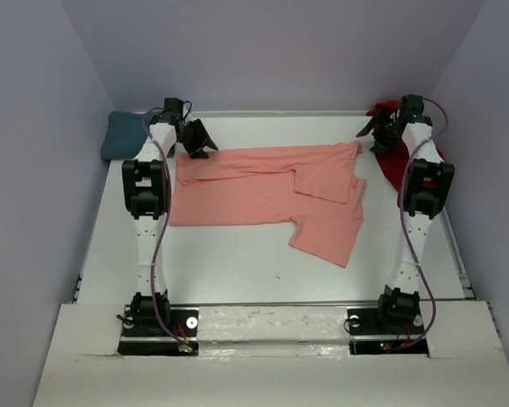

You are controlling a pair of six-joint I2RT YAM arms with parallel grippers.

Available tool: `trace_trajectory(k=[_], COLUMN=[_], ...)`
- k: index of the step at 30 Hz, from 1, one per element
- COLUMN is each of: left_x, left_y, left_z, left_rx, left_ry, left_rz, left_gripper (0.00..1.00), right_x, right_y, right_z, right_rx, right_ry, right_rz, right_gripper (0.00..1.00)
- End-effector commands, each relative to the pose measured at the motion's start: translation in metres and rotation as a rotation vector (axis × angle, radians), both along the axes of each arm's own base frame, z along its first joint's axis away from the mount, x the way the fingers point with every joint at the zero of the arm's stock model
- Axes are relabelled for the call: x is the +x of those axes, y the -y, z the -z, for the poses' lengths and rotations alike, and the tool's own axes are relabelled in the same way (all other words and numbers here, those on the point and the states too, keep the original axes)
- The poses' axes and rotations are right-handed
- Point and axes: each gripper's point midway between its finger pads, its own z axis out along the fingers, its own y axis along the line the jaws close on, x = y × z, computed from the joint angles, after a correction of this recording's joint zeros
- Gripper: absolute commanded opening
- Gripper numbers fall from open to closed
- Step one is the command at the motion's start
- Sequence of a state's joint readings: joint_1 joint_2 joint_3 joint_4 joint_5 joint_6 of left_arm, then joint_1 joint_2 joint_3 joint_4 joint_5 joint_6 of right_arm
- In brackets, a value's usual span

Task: Fold and stack the t-shirts
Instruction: Fold the tshirt

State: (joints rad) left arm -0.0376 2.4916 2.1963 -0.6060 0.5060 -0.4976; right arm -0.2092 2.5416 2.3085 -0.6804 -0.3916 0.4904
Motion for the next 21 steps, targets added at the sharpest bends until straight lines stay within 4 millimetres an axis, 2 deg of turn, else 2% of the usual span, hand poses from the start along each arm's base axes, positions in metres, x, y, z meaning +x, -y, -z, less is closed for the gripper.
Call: trace_trajectory(k=[1, 2, 3, 5, 6, 7, 8, 9, 10, 11, 12, 13, 16, 17, 19, 21], left_x=[0.019, 0.02, 0.019, 0.014, 0.009, 0.004, -0.001, -0.01, -0.017, -0.022, -0.032, -0.038, -0.06, -0.063, -0.075, -0.083], left_y=[0.0, 0.0, 0.001, 0.007, 0.009, 0.012, 0.017, 0.028, 0.035, 0.041, 0.056, 0.062, 0.095, 0.1, 0.117, 0.124], left_z=[-0.095, -0.107, -0.127, -0.143, -0.142, -0.157, -0.16, -0.155, -0.162, -0.161, -0.155, -0.157, -0.146, -0.143, -0.134, -0.125], left_rx=[-0.025, -0.03, -0.038, -0.067, -0.074, -0.083, -0.092, -0.095, -0.098, -0.096, -0.097, -0.092, -0.064, -0.048, -0.02, 0.007], left_ry=[0.187, 0.206, 0.242, 0.256, 0.243, 0.265, 0.263, 0.241, 0.245, 0.233, 0.212, 0.206, 0.174, 0.164, 0.142, 0.125], left_rz=[-0.017, -0.022, -0.025, -0.029, -0.029, -0.025, -0.017, 0.0, 0.011, 0.021, 0.052, 0.066, 0.15, 0.164, 0.219, 0.248], left_gripper=[0.56, 0.56, 0.57, 0.57, 0.57, 0.58, 0.58, 0.58, 0.58, 0.58, 0.58, 0.58, 0.58, 0.58, 0.58, 0.58], right_x=[-0.004, -0.007, -0.013, -0.028, -0.033, -0.04, -0.05, -0.055, -0.062, -0.071, -0.078, -0.085, -0.103, -0.109, -0.119, -0.133], right_y=[-0.007, -0.01, -0.012, -0.022, -0.03, -0.04, -0.05, -0.058, -0.074, -0.087, -0.097, -0.121, -0.157, -0.178, -0.186, -0.2], right_z=[-0.088, -0.092, -0.108, -0.104, -0.108, -0.122, -0.115, -0.116, -0.117, -0.12, -0.121, -0.126, -0.121, -0.112, -0.102, -0.087], right_rx=[0.014, 0.026, 0.031, 0.05, 0.059, 0.067, 0.089, 0.099, 0.113, 0.13, 0.138, 0.15, 0.122, 0.084, -0.012, -0.06], right_ry=[0.135, 0.134, 0.151, 0.115, 0.114, 0.126, 0.097, 0.089, 0.079, 0.07, 0.057, 0.059, 0.023, -0.001, -0.04, -0.091], right_rz=[-0.033, -0.037, -0.038, -0.047, -0.059, -0.071, -0.09, -0.102, -0.127, -0.154, -0.172, -0.227, -0.337, -0.391, -0.446, -0.498], right_gripper=[0.79, 0.78, 0.78, 0.77, 0.77, 0.77, 0.77, 0.77, 0.77, 0.77, 0.76, 0.75, 0.71, 0.71, 0.71, 0.71])
